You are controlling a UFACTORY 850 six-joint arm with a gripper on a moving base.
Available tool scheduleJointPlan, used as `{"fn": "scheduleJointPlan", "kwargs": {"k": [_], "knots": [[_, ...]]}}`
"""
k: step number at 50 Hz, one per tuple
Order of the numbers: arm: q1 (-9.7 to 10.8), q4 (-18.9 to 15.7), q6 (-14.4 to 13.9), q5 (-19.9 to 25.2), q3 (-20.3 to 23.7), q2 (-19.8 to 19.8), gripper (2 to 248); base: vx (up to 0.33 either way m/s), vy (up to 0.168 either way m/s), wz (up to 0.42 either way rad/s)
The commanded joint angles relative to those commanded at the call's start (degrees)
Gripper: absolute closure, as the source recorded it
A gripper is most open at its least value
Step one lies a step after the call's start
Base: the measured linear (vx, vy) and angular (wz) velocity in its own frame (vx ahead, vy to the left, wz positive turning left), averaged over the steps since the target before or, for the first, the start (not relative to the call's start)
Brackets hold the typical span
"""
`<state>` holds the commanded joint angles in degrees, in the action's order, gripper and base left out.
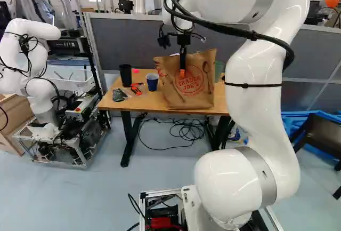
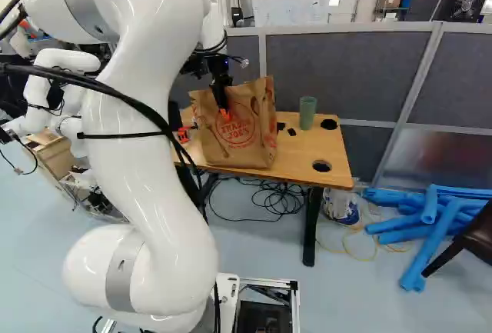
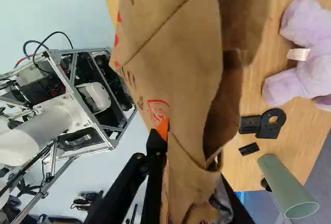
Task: Pick up the bag on the ground and place it on the table
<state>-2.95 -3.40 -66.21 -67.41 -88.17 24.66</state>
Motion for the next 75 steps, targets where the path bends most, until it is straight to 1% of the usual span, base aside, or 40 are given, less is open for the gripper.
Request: {"fn": "scheduleJointPlan", "kwargs": {"k": [3,4,9,10,14,15,19,20,25,26,30,31,75], "knots": [[0.0,0.0,0.0,0.0,0.0,0.0,205,0.0,0.0,0.0],[0.0,0.0,0.0,0.0,0.0,0.0,171,0.0,0.0,0.0],[0.0,0.0,0.0,0.0,0.0,0.0,171,0.0,0.0,0.0],[0.0,0.0,0.0,0.0,0.0,0.0,137,0.0,0.0,0.0],[0.0,0.0,0.0,0.0,0.0,0.0,137,0.0,0.0,0.0],[0.0,0.0,0.0,0.0,0.0,0.0,100,0.0,0.0,0.0],[0.0,0.0,0.0,0.0,0.0,0.0,100,0.0,0.0,0.0],[0.0,0.0,0.0,0.0,0.0,0.0,64,0.0,0.0,0.0],[0.0,0.0,0.0,0.0,0.01,-0.17,64,0.0,0.0,0.0],[0.0,0.0,0.0,0.0,0.01,-0.26,26,0.0,0.0,0.0],[0.0,0.0,0.0,0.0,0.04,-0.75,26,0.0,0.0,0.0],[0.0,0.0,0.0,0.0,0.04,-0.89,3,0.0,0.0,0.0],[0.0,0.0,0.0,0.0,-0.31,-7.34,3,0.0,0.0,0.0]]}}
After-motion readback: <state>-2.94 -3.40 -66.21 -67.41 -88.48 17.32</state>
